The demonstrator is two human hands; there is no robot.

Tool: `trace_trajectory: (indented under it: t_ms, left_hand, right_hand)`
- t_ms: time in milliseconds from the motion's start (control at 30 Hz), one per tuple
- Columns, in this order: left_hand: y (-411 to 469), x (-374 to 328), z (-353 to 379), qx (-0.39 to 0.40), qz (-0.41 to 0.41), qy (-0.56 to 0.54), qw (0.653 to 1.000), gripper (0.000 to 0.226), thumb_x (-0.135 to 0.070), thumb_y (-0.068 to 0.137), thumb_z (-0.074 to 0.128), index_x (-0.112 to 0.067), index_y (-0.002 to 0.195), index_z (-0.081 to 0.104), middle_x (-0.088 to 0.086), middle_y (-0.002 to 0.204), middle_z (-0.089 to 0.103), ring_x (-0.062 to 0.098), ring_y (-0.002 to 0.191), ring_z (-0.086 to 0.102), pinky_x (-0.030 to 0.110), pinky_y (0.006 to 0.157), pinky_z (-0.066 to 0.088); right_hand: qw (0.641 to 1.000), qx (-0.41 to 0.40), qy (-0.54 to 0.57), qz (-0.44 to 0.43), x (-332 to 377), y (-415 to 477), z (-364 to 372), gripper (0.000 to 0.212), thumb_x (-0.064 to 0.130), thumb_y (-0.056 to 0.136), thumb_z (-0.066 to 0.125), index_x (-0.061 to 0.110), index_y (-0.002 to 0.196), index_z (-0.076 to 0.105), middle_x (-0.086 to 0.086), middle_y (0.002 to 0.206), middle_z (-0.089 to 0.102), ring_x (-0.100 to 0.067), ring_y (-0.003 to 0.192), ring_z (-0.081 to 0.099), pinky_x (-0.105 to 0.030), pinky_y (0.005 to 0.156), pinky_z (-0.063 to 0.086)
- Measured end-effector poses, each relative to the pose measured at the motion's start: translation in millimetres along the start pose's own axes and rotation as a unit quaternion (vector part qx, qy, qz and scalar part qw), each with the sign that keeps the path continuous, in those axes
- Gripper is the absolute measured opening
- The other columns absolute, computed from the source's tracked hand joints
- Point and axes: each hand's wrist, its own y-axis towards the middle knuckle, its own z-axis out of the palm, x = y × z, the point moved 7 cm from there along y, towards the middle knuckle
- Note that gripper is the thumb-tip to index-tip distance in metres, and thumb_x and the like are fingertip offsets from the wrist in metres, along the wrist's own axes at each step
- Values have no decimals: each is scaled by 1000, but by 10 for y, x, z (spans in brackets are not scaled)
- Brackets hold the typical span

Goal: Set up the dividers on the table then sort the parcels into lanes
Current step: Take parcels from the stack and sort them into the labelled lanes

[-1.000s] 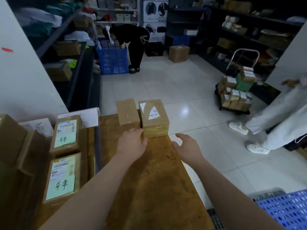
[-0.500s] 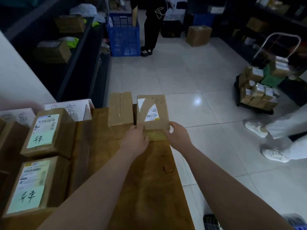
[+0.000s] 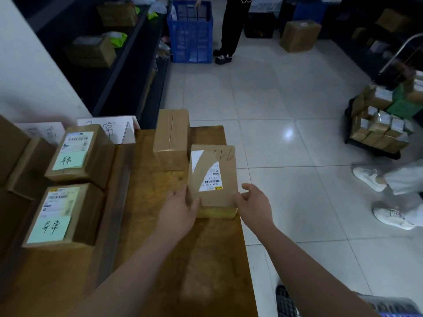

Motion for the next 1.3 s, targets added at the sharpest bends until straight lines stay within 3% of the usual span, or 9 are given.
trace_trajectory:
  t_ms: [167, 267, 367, 567, 700, 800, 1000, 1133, 1300]
  left_hand:
    - [-283, 223, 26, 21, -63, 30, 997, 29, -44, 99, 44, -20, 104, 59, -4, 90, 63, 17, 80, 56, 29, 59, 38]
    - [-278, 217, 120, 65, -101, -117, 986, 32, -39, 101, 42, -21, 124, 55, -5, 113, 63, 15, 93, 56, 25, 67, 43]
    - [-370, 107, 155, 76, -150, -272, 947, 39, -36, 103, 40, -27, 139, 48, -5, 129, 59, 17, 110, 57, 27, 77, 43]
    - [-519, 122, -46, -13, -162, -340, 926, 30, -46, 101, 42, -21, 109, 56, 2, 112, 65, 21, 102, 61, 46, 92, 51]
    - [-597, 44, -186, -30, -151, -359, 920, 65, -80, 84, 33, -27, 113, 55, -3, 113, 64, 21, 107, 61, 51, 96, 50]
    - [-649, -51, -262, -21, -136, -369, 919, 94, -97, 65, 22, -34, 125, 57, -5, 120, 65, 20, 112, 60, 51, 99, 47]
    - [-819, -144, -416, -41, -138, -385, 911, 48, -64, 92, 36, -27, 112, 61, 0, 119, 65, 23, 111, 59, 53, 101, 46]
    - [-890, 55, -278, -38, -157, -396, 904, 36, -37, 72, 44, -19, 97, 62, 7, 103, 69, 28, 100, 64, 58, 96, 49]
    - [-1071, 156, -74, -16, -184, -405, 895, 53, -60, 77, 35, -25, 107, 62, 2, 112, 68, 23, 104, 64, 52, 97, 49]
  right_hand:
    - [998, 32, 24, 38, -281, -268, 22, 52, 47, 94, 49, 16, 137, 49, -2, 113, 67, -17, 99, 64, -34, 91, 52]
    - [989, 90, 112, 41, -191, -325, 76, 38, 40, 100, 43, 25, 133, 49, 4, 124, 60, -17, 111, 58, -28, 88, 50]
    - [965, 117, 229, 53, -54, -328, 140, 25, 35, 102, 40, 27, 114, 59, 7, 111, 66, -9, 96, 63, -22, 70, 50]
    - [945, 97, 301, 81, -16, -352, -20, 57, 47, 98, 40, -5, 110, 58, -25, 109, 64, -34, 92, 68, -56, 90, 49]
    - [940, 100, 318, 70, 99, -422, -142, 62, 58, 96, 34, 2, 102, 61, -30, 112, 61, -46, 104, 60, -59, 89, 51]
    - [938, 117, 318, 71, 160, -466, -164, 49, 66, 93, 33, 26, 95, 62, -13, 98, 71, -28, 93, 67, -36, 66, 53]
    - [929, 131, 343, 46, 181, -585, -191, 34, 41, 92, 50, 14, 102, 68, -17, 103, 70, -31, 97, 67, -49, 87, 55]
    - [922, 140, 360, 19, 125, -655, -198, 29, 9, 83, 47, 14, 104, 68, -12, 102, 68, -27, 90, 63, -44, 81, 52]
    - [916, 138, 366, 86, -131, -715, -99, 30, 30, 95, 42, 11, 88, 64, -8, 91, 69, -25, 88, 64, -39, 78, 51]
